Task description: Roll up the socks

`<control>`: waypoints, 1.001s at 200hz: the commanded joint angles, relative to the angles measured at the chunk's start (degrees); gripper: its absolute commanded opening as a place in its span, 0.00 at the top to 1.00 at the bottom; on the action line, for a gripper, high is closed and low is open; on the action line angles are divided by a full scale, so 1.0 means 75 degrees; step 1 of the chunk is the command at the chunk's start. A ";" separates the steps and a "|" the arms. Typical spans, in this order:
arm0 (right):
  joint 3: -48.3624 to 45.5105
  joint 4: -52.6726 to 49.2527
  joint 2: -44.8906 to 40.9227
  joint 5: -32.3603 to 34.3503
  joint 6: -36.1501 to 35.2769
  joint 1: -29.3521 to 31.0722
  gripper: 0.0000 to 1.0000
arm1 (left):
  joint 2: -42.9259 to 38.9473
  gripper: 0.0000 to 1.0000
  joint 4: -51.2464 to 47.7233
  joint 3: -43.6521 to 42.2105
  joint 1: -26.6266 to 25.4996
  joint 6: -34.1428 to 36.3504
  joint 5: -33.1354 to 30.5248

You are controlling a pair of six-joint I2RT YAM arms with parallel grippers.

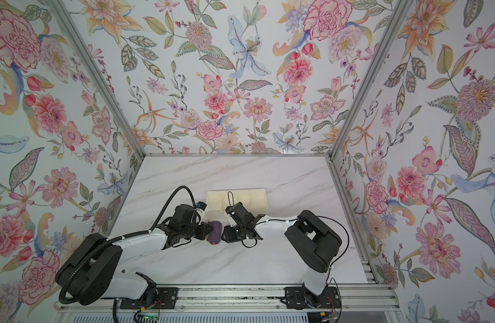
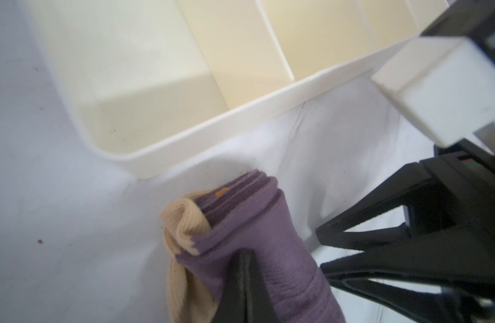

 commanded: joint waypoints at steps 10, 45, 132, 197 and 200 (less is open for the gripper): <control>0.0469 -0.0826 0.0313 0.0936 -0.0317 0.0220 0.71 | 0.0258 1.00 -0.0743 -0.0263 -0.0043 0.0175 -0.0194; 0.0555 -0.0833 0.0309 0.1215 -0.0310 0.0293 0.71 | 0.0246 1.00 -0.0811 -0.0280 -0.0037 0.0180 -0.0188; 0.0683 -0.0436 0.0240 0.1097 -0.0484 0.0389 0.71 | 0.0188 1.00 -0.1022 -0.0204 -0.0054 0.0162 -0.0379; 0.0792 -0.0203 0.0159 0.1046 -0.0599 0.0456 0.71 | 0.0135 1.00 -0.1089 -0.0204 -0.0048 0.0114 -0.0454; 0.0795 -0.0185 0.0159 0.1036 -0.0599 0.0451 0.71 | 0.0130 1.00 -0.1089 -0.0209 -0.0051 0.0108 -0.0455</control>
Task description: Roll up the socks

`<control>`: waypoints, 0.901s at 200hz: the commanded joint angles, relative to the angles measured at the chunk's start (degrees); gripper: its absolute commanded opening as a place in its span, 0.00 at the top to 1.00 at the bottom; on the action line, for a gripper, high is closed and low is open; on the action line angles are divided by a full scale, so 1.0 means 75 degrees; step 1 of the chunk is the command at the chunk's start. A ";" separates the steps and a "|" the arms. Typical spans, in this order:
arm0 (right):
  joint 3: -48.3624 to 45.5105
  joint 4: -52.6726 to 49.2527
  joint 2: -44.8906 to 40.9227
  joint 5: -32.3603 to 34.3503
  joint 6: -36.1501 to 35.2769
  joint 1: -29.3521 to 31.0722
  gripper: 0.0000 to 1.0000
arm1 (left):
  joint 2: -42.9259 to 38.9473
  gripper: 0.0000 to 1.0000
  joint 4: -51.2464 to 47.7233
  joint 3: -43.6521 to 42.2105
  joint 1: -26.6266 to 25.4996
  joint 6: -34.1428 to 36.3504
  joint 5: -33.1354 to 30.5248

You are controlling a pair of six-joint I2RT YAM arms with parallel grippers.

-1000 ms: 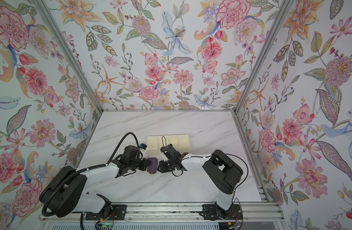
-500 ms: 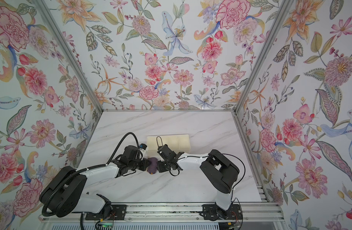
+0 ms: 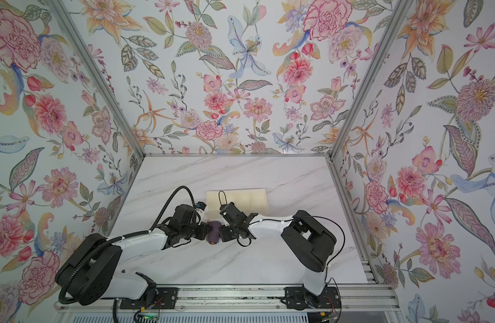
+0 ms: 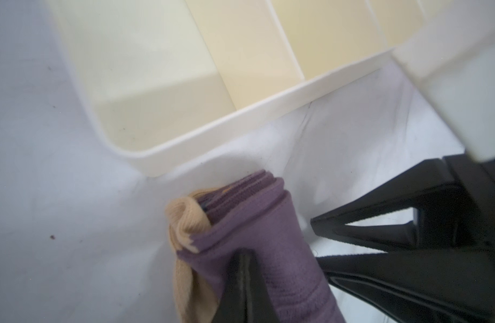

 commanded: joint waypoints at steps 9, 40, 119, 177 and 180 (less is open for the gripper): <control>0.0238 0.0325 -0.0028 -0.0098 -0.0178 0.0084 0.71 | 0.0126 1.00 -0.1018 -0.0214 -0.0055 0.0075 -0.0308; 0.0280 0.0450 0.0019 -0.0205 -0.0172 0.0100 0.71 | 0.0091 1.00 -0.0992 -0.0259 -0.0046 0.0050 -0.0302; -0.0556 0.1496 -0.0337 -0.1120 0.0344 -0.0296 0.69 | 0.0288 1.00 -0.0511 -0.0570 -0.0043 -0.0137 -0.0156; -0.2219 0.4086 -0.0745 -0.2844 0.1907 -0.1038 0.65 | 0.0429 1.00 -0.0389 -0.0593 -0.0013 -0.0116 -0.0131; -0.2265 0.4239 -0.0708 -0.2915 0.1999 -0.1053 0.65 | 0.0440 1.00 -0.0383 -0.0593 -0.0009 -0.0113 -0.0133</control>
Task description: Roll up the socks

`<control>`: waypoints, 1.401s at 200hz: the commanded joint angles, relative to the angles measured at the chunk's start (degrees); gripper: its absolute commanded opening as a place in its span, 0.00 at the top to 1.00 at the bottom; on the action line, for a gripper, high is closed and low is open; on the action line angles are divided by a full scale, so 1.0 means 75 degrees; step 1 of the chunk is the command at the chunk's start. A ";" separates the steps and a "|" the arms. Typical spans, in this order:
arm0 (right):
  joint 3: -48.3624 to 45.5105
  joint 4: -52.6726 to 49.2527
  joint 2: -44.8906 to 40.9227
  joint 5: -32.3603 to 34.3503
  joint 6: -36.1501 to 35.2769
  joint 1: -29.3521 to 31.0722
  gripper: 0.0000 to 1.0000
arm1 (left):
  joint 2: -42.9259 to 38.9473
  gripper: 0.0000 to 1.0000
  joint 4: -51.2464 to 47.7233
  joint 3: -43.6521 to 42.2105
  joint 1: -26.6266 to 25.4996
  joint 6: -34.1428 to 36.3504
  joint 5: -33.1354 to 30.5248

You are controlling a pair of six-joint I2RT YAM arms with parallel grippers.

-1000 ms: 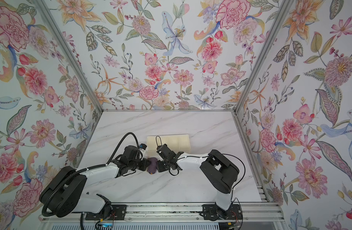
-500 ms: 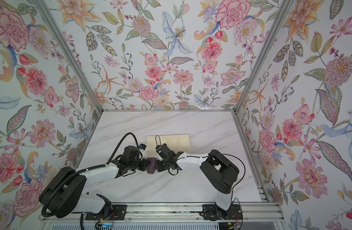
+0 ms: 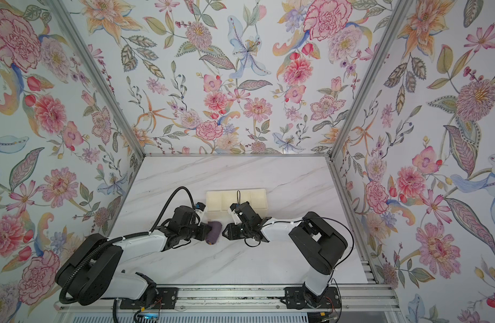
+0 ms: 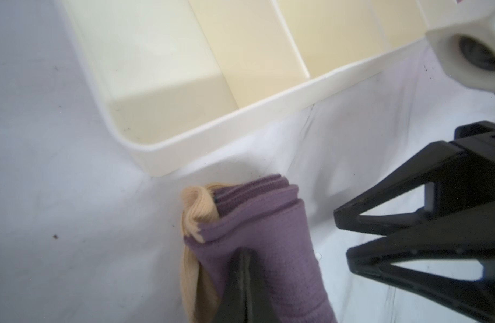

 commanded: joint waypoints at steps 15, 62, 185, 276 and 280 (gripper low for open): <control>-0.0633 0.2270 0.0101 -0.1270 0.1347 -0.0118 0.65 | 0.0428 1.00 -0.0818 -0.0383 -0.0002 -0.0059 -0.0098; -0.0622 0.2632 0.0551 -0.1297 0.1768 0.0053 0.57 | 0.0301 1.00 -0.0831 -0.0419 0.0080 -0.0040 -0.0049; -0.0469 0.3095 0.1109 -0.0957 0.2297 0.0297 0.55 | 0.0452 1.00 -0.0344 -0.0641 0.0166 -0.0113 0.0242; -0.0764 0.4073 0.1236 -0.0979 0.2753 0.0193 0.47 | 0.0570 1.00 -0.0064 -0.0770 0.0238 -0.0178 0.0421; -0.0740 0.4015 0.1250 -0.0960 0.2747 0.0194 0.46 | 0.0569 1.00 -0.0070 -0.0770 0.0237 -0.0180 0.0416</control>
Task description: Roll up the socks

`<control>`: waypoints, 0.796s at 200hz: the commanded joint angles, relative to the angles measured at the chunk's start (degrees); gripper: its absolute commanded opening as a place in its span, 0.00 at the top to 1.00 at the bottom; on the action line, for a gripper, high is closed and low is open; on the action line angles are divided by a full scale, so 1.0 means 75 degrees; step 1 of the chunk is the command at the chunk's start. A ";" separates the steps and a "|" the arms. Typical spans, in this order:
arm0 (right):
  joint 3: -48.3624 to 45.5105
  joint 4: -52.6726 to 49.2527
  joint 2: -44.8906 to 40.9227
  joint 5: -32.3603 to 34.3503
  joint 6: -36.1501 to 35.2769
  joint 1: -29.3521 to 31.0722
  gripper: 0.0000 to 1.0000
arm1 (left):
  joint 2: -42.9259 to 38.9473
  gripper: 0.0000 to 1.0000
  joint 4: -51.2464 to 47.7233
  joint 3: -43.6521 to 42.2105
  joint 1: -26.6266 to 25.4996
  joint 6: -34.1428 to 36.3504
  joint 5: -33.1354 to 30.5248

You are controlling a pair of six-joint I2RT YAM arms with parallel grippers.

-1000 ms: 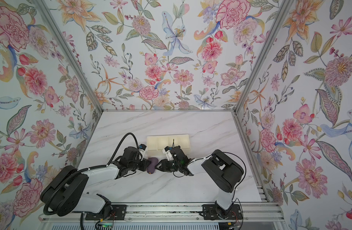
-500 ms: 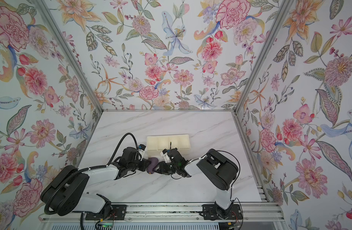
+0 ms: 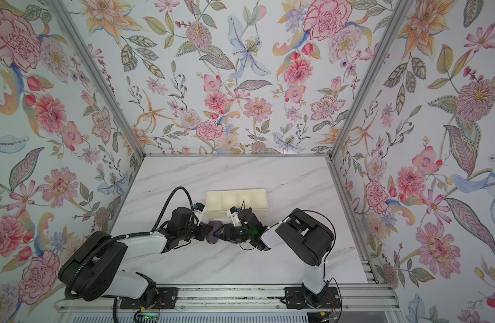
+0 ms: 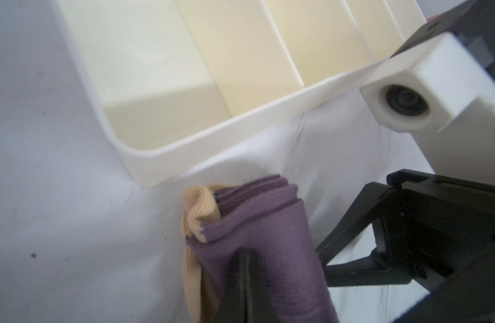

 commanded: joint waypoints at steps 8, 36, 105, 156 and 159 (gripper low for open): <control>0.0104 -0.0079 0.0226 0.0209 0.0052 -0.0018 0.46 | 0.0342 1.00 -0.1157 -0.0361 0.0043 -0.0059 -0.0059; 0.0211 -0.0420 0.0261 0.0409 0.0013 -0.0007 0.45 | 0.0329 1.00 -0.1169 -0.0359 0.0041 -0.0056 -0.0036; 0.0451 -0.0177 0.0649 0.0571 0.0136 -0.0035 0.46 | 0.0359 1.00 -0.1020 -0.0394 0.0043 -0.0104 0.0081; 0.0387 0.0493 0.0815 0.0640 0.0271 -0.0062 0.55 | 0.0376 1.00 -0.0965 -0.0394 0.0036 -0.0124 0.0163; 0.0362 0.0555 0.0804 0.0651 0.0274 -0.0069 0.56 | 0.0376 1.00 -0.0965 -0.0394 0.0042 -0.0112 0.0163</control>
